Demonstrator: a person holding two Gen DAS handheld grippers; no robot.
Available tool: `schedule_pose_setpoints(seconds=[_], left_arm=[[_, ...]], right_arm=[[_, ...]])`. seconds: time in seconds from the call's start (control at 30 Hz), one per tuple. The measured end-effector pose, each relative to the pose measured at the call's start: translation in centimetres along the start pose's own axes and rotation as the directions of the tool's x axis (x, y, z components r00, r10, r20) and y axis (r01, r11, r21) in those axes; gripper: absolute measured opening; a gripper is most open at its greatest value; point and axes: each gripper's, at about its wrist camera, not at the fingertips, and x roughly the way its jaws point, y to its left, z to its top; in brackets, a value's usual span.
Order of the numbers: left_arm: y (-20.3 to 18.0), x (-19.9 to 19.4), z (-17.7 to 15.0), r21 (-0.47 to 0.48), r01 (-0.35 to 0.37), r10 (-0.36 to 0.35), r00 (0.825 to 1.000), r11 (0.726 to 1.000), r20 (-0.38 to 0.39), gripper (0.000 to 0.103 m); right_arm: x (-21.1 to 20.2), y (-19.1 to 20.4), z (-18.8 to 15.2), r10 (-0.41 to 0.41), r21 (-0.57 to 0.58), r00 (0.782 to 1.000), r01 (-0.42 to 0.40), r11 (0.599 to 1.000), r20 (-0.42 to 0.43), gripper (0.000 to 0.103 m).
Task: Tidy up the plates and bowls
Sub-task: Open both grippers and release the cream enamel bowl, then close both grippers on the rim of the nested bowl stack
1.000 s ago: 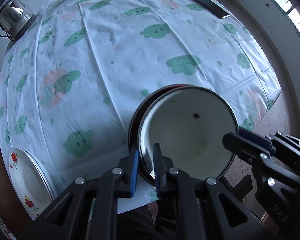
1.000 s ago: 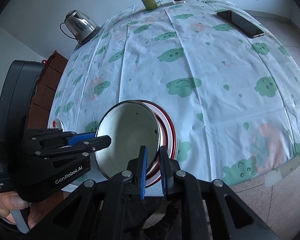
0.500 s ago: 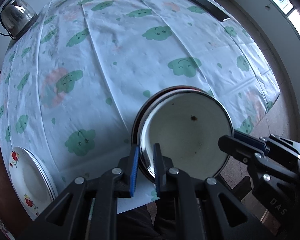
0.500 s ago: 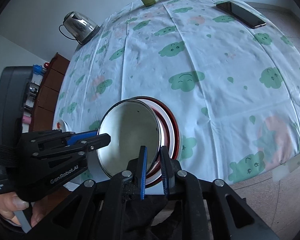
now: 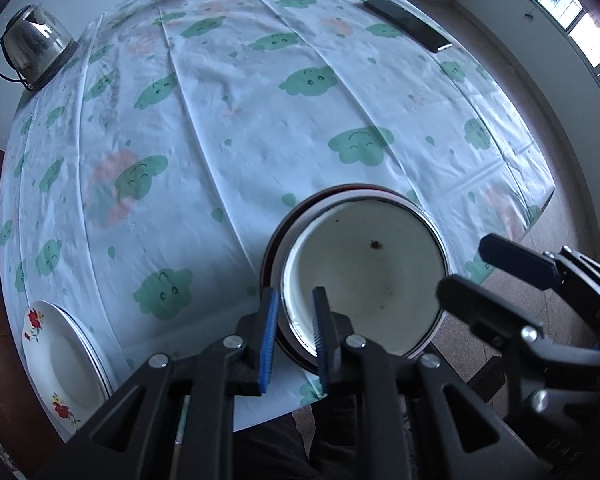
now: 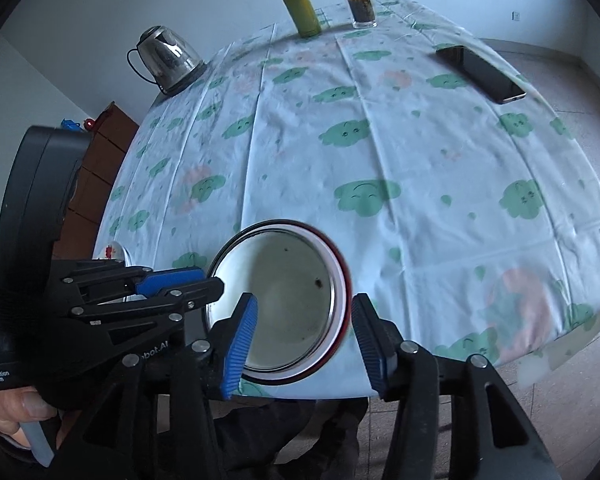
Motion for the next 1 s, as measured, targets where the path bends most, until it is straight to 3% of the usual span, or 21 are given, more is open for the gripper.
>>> schedule_pose_setpoints(seconds=[0.27, 0.43, 0.6, 1.0], left_arm=[[0.5, -0.1, 0.0, -0.019, -0.017, 0.017, 1.000, 1.000, 0.009, 0.034], [0.9, 0.2, -0.1, -0.027, -0.041, 0.041, 0.999, 0.999, 0.007, 0.052], [1.4, 0.9, -0.4, -0.040, -0.053, 0.053, 0.999, 0.998, -0.010, 0.057], [1.9, 2.7, -0.5, -0.071, -0.029, 0.025, 0.998, 0.997, -0.058, 0.057]], right_arm=[[0.2, -0.9, -0.3, -0.015, 0.024, 1.000, 0.015, 1.000, -0.003, 0.052], [0.3, -1.3, -0.5, -0.023, 0.033, 1.000, 0.023, 0.999, -0.003, 0.052], [0.3, -1.9, -0.7, -0.033, 0.049, 0.999, 0.033, 0.998, -0.001, 0.053], [1.6, -1.6, -1.4, -0.025, 0.040, 0.999, 0.027, 0.999, -0.034, 0.053]])
